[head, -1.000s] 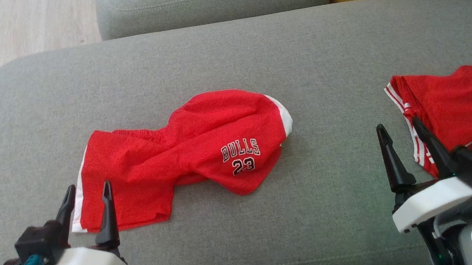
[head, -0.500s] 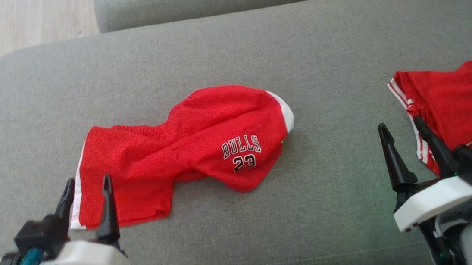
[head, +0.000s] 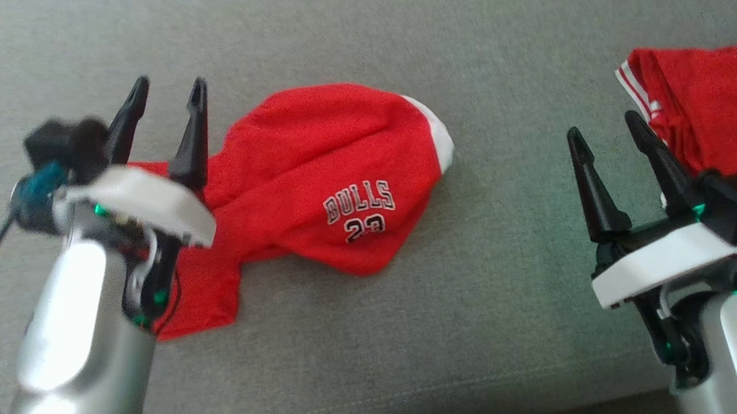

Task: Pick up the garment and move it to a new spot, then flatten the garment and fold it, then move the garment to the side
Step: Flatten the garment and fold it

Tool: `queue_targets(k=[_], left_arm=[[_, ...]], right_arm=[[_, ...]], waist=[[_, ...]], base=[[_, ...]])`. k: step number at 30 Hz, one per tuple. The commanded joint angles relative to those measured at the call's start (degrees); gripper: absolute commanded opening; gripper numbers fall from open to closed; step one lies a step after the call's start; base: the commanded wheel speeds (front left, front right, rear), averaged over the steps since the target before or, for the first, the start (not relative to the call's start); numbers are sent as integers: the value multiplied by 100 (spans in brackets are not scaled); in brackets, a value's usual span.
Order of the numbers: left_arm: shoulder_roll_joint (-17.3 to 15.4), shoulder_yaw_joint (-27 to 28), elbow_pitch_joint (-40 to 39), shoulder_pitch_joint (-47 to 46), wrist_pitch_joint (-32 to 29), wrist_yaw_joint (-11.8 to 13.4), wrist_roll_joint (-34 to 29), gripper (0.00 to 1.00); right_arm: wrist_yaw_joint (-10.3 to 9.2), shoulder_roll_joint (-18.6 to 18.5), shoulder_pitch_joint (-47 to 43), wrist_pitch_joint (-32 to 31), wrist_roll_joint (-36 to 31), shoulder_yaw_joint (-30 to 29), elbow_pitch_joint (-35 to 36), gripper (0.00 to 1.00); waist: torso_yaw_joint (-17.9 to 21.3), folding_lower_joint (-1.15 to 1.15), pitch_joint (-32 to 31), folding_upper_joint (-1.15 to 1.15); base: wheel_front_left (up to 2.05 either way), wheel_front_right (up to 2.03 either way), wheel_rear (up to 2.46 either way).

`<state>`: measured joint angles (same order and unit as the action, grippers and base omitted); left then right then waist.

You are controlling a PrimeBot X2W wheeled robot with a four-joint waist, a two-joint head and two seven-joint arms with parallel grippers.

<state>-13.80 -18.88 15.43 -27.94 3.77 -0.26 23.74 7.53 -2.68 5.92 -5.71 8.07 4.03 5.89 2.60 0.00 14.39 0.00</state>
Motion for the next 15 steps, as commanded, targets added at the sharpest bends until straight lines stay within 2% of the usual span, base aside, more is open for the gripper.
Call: queue_targets(k=[1, 6, 11, 15], left_arm=[[-73, 163, 124, -440, -45, -95, 71, 100], [170, 50, 1677, -1308, -255, -443, 329, 100], [334, -130, 2893, -1873, -493, -631, 517, 100], [467, -319, 3478, -2058, -744, -704, 752, 100]], right_arm=[[-4, -20, 203, 66, 0, 167, 178, 100], [-4, -20, 329, 170, 102, 231, 44, 100], [-4, -20, 397, 252, 175, 218, -66, 100], [-4, -20, 401, 286, 231, 214, -151, 100]], waist=[[200, 0, 292, 0], [428, 0, 548, 0], [568, 0, 688, 0], [623, 0, 674, 0]], base=[[0, 0, 0], [0, 0, 0], [0, 0, 0], [0, 0, 0]])
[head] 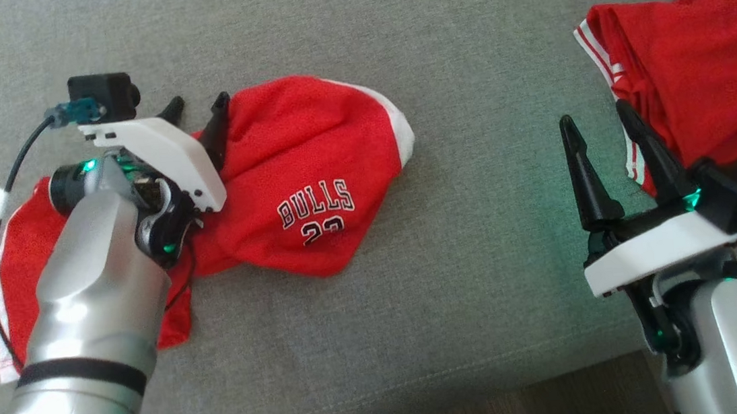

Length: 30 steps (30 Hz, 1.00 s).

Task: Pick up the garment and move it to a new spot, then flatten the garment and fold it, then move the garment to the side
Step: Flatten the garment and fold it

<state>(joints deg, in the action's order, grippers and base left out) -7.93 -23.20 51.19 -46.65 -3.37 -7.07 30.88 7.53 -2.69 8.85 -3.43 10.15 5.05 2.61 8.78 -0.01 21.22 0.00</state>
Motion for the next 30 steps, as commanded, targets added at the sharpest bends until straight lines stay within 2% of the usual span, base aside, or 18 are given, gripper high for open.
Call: queue_targets(k=[1, 5, 7, 8, 12, 15, 23, 30], left_arm=[[-105, 54, -15, -207, -78, -30, 90, 100], [-86, -325, 122, -187, -345, -39, 323, 100], [-122, -521, 94, -159, -435, -39, 451, 27], [-141, -604, 55, -145, -430, -40, 510, 0], [-265, -1017, -113, -21, -484, -41, 756, 0], [-316, -1093, -145, 7, -370, -41, 811, 0], [-432, -1048, -199, -128, 783, -24, 738, 0], [-514, -938, -341, -186, 1600, 223, 557, 0]], right_arm=[[-4, -19, 108, 65, 32, 107, 163, 100], [-4, -19, 98, 79, 67, 89, 112, 100], [-4, -19, 91, 77, 92, 87, 87, 100], [-4, -19, 88, 75, 98, 81, 77, 100], [-4, -19, 43, 55, 119, 50, 79, 100], [-4, -19, 19, 49, 129, 39, 83, 100], [-4, -19, -10, 20, 155, 25, 78, 100], [-4, -19, -72, -7, 115, -49, 99, 100]], waist=[[10, 1, -21, 0], [-2, 1, -85, 0], [-18, 1, -123, 0], [-30, 1, -145, 0], [-99, 1, -251, 0], [-129, 1, -290, 0], [-213, 1, -428, 0], [-284, 1, -616, 0]], base=[[0, 0, 0], [0, 0, 0], [0, 0, 0], [0, 0, 0], [0, 0, 0], [0, 0, 0], [0, 0, 0], [0, 0, 0]])
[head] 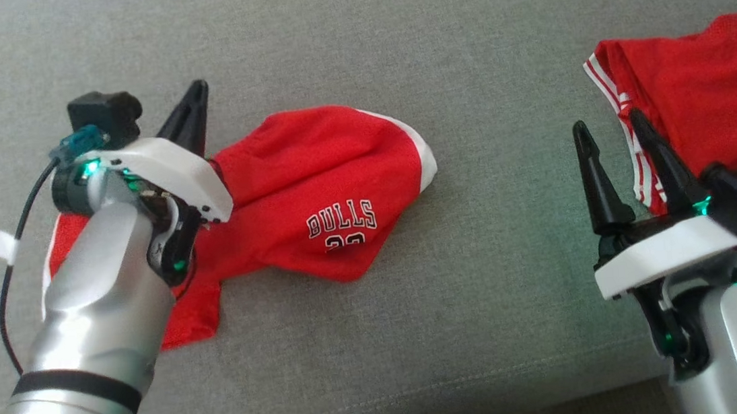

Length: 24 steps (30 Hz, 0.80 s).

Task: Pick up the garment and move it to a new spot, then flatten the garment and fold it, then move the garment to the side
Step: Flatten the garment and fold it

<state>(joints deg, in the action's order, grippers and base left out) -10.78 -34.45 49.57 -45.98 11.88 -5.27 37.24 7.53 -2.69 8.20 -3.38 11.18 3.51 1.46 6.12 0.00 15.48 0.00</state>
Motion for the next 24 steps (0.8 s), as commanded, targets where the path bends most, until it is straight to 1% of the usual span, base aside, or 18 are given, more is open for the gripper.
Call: queue_targets(k=[1, 4, 5, 6, 8, 10, 13, 16, 20, 24], left_arm=[[-251, 202, -234, -233, 133, 79, -109, 0], [-341, 281, -520, -134, 258, 295, -253, 0], [-376, 328, -651, -78, 278, 391, -299, 25], [-407, 371, -810, -9, 292, 467, -344, 100], [-490, 496, -1226, 166, 305, 621, -443, 100], [-610, 695, -1811, 410, 308, 814, -608, 100], [-787, 1038, -2710, 966, 309, 1092, -829, 100], [-966, 1274, -3435, 1631, 310, 1391, -1036, 100], [-1199, 1479, -4114, 2527, 311, 1734, -1138, 100], [-1325, 1666, -4598, 3333, 308, 2044, -1059, 100]], right_arm=[[-4, -19, -16, -16, -1, 91, 225, 100], [-4, -19, -57, -25, -35, 33, 275, 100], [-4, -19, -77, -40, -47, 13, 293, 100], [-4, -19, -96, -46, -69, -10, 319, 100], [-4, -19, -136, -63, -107, -63, 368, 100], [-4, -19, -157, -79, -157, -118, 397, 100], [-4, -19, -185, -109, -215, -132, 449, 100], [-4, -19, -202, -135, -265, -134, 458, 100], [-4, -19, -253, -181, -338, -100, 464, 100], [-4, -19, -305, -223, -401, -73, 468, 100]], waist=[[-28, 0, -72, 0], [-76, 0, -176, 0], [-95, 0, -210, 0], [-122, 0, -247, 0], [-178, 0, -316, 0], [-230, 0, -372, 0], [-280, 0, -461, 0], [-329, 0, -569, 0], [-378, 0, -700, 0], [-417, 0, -847, 0]], base=[[0, 0, 0], [0, 0, 0], [0, 0, 0], [0, 0, 0], [0, 0, 0], [0, 0, 0], [0, 0, 0], [0, 0, 0], [0, 0, 0], [0, 0, 0]])
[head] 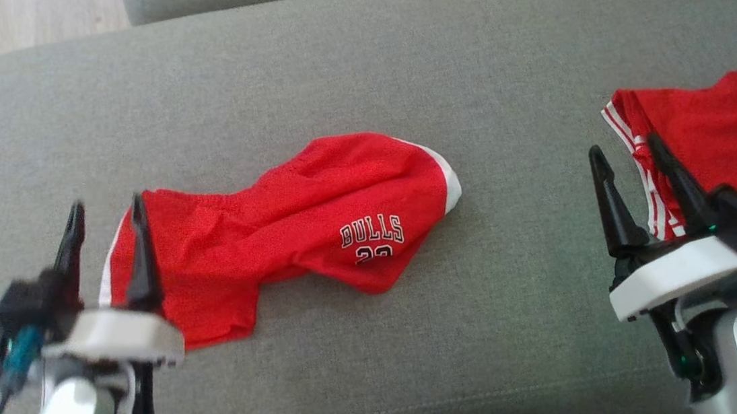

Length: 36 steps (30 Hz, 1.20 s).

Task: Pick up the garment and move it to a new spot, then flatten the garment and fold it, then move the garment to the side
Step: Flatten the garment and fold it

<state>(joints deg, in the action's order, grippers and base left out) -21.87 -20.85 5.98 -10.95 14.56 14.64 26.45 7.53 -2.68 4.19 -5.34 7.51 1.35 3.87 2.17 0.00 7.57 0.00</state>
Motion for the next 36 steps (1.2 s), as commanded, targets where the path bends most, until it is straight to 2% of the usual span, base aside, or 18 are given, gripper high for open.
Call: queue_targets(k=[1, 6, 21, 32, 36], left_arm=[[-240, 334, -353, 6, 36, 124, 29, 100], [-293, 334, -765, 625, -59, 324, 69, 100], [-314, 155, -1004, 890, -241, 447, 20, 100], [-331, 129, -1056, 840, -259, 439, 50, 100], [-306, 30, -1116, 524, -275, 292, 26, 100]], right_arm=[[-4, -20, 76, -36, -46, 142, 230, 100], [-4, -20, -58, -80, -80, 167, 225, 100], [-4, -20, -257, -153, -26, 192, 251, 100], [-4, -20, -267, -158, -1, 167, 278, 100], [-4, -20, -222, -169, 7, 158, 324, 100]], waist=[[-34, 0, -90, 0], [-118, 0, -274, 0], [-163, 0, -476, 0], [-174, 0, -434, 0], [-206, 0, -283, 0]], base=[[0, 0, 0], [0, 0, 0], [0, 0, 0], [0, 0, 0], [0, 0, 0]])
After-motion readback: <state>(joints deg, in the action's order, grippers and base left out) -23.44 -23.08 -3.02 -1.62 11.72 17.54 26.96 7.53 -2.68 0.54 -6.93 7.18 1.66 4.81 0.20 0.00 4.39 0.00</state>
